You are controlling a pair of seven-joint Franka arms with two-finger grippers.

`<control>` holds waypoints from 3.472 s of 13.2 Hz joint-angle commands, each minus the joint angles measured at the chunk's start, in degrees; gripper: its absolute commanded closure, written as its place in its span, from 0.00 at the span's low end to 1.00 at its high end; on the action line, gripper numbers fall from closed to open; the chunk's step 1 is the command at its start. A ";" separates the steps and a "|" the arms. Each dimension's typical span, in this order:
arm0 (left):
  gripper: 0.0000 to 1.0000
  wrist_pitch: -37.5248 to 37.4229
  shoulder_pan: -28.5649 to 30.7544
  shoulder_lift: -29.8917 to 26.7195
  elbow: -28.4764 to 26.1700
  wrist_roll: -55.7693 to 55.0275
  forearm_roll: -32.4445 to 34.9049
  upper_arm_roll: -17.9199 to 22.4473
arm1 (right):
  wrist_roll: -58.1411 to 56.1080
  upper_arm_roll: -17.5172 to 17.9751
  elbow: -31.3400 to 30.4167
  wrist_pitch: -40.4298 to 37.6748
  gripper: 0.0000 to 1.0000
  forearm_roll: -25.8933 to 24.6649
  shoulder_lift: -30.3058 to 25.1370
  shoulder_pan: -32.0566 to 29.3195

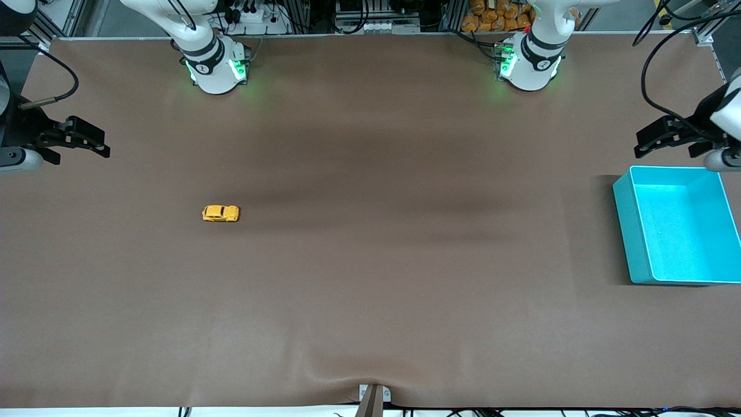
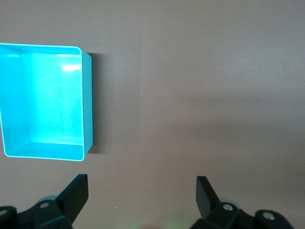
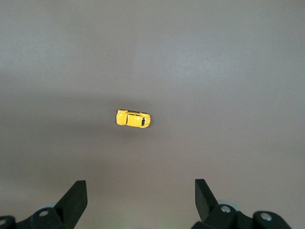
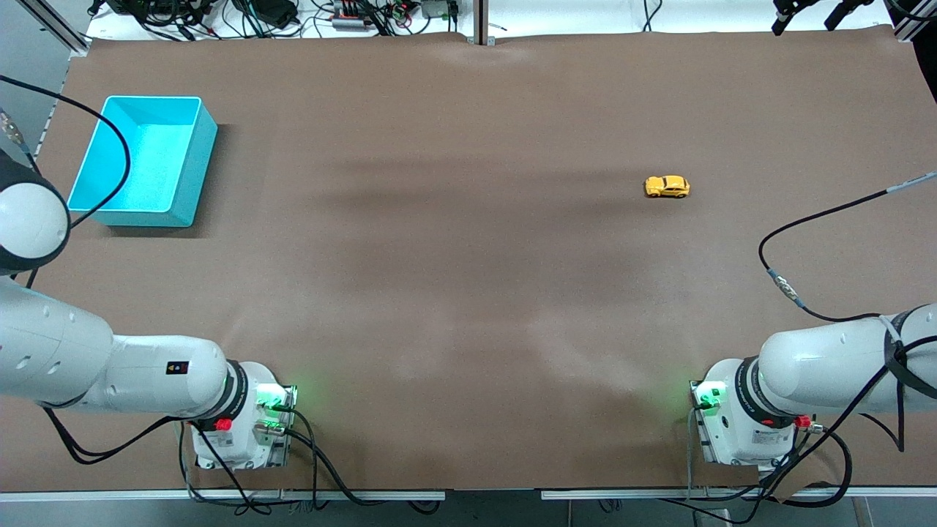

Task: Wind and store yellow beetle car
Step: 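Move the right gripper down toward the yellow beetle car, then close the right gripper on the yellow car's body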

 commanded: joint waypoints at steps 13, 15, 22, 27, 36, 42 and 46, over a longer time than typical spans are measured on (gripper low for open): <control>0.00 -3.15 -0.36 -1.02 -0.19 -6.94 4.00 -3.69 | -12.35 -0.08 -30.34 33.48 0.00 -5.92 2.85 4.27; 0.00 -2.01 0.25 -0.58 -0.28 -6.94 3.91 -3.60 | -20.76 -0.16 -30.43 36.64 0.00 -5.92 6.97 3.92; 0.00 -1.22 0.16 0.56 -0.36 -6.94 4.26 -3.51 | -45.28 -0.16 -30.69 42.96 0.00 -5.92 15.78 4.10; 0.00 0.01 0.34 1.97 -0.36 -6.94 4.26 -3.25 | -57.90 -0.25 -31.74 48.25 0.00 -5.92 18.86 7.52; 0.00 0.45 1.48 2.06 -0.36 -5.80 4.26 -3.16 | -63.17 -0.34 -35.51 52.55 0.17 -10.84 20.36 10.25; 0.00 0.45 1.48 1.97 -0.36 -5.80 4.26 -2.98 | -63.17 -0.43 -36.05 54.41 0.59 -10.85 21.23 9.90; 0.00 0.45 1.57 1.97 -0.36 -5.80 4.26 -2.98 | -63.17 -0.52 -36.05 56.69 0.63 -10.93 22.99 7.97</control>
